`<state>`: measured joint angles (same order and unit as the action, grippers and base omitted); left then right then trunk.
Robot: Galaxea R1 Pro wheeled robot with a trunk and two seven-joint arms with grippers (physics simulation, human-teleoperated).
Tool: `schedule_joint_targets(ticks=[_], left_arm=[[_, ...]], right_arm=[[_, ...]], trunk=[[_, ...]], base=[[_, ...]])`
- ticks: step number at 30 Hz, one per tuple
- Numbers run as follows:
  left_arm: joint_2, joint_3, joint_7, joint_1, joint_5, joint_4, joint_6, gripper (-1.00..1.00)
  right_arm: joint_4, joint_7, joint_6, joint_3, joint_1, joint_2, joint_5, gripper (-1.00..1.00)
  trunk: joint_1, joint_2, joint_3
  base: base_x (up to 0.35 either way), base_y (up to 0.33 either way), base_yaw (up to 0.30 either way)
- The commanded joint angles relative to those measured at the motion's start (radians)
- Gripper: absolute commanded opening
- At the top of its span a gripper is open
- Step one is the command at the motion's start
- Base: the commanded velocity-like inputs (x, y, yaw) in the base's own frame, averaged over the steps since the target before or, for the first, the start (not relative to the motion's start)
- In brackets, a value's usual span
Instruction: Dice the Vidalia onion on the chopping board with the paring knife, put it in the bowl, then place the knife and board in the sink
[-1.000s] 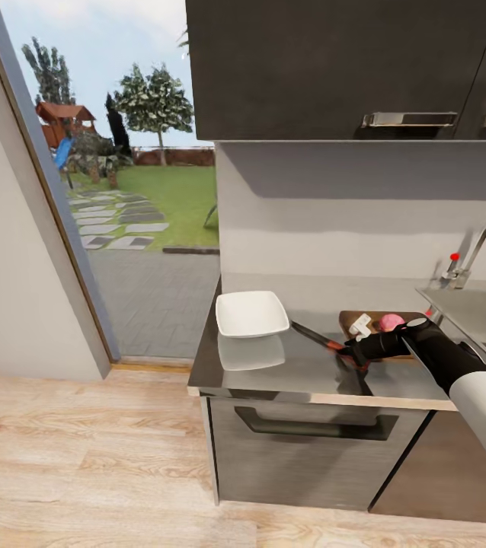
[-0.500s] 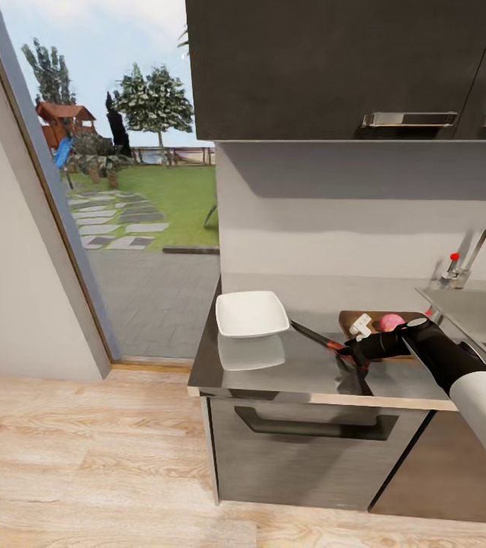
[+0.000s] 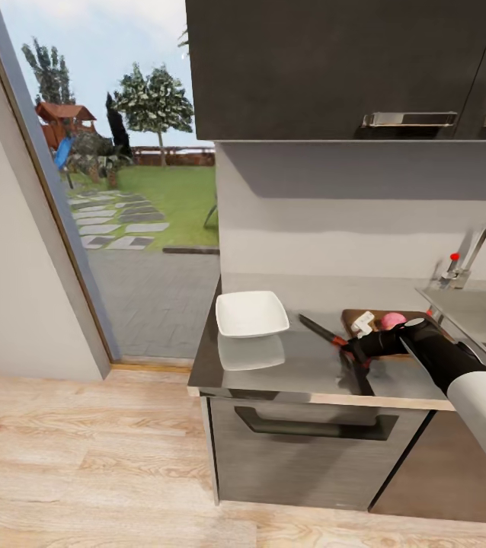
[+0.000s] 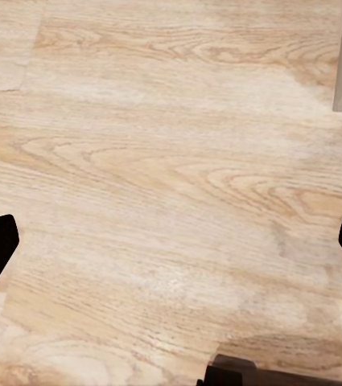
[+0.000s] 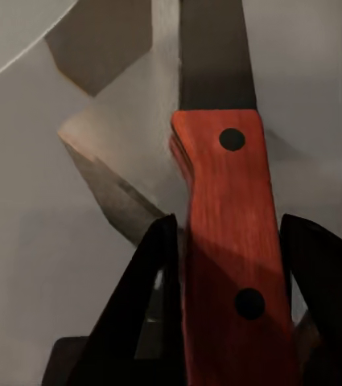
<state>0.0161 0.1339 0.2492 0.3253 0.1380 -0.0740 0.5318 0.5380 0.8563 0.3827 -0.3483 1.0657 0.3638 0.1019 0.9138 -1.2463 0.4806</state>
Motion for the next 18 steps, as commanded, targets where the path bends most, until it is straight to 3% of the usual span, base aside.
schedule_joint_targets(ticks=[1,7,18], left_arm=[[0.001,0.009,0.001,0.002,0.009,-0.004,0.006,1.0],[0.001,0.009,0.001,0.003,0.009,-0.004,0.007,1.0],[0.001,0.009,0.001,0.002,0.009,-0.004,0.006,1.0]], right_arm=[[0.002,-0.004,0.004,0.001,0.0,0.001,0.007,-1.0],[0.002,-0.034,0.007,0.066,0.0,-0.001,0.007,-1.0],[0.002,-0.037,0.007,0.077,0.0,-0.005,0.004,-1.0]], trunk=[[0.0,-0.001,0.001],[0.0,-0.001,0.001],[0.0,-0.001,0.001]], base=[[0.0,0.0,0.0],[0.0,0.0,0.0],[0.0,0.0,0.0]])
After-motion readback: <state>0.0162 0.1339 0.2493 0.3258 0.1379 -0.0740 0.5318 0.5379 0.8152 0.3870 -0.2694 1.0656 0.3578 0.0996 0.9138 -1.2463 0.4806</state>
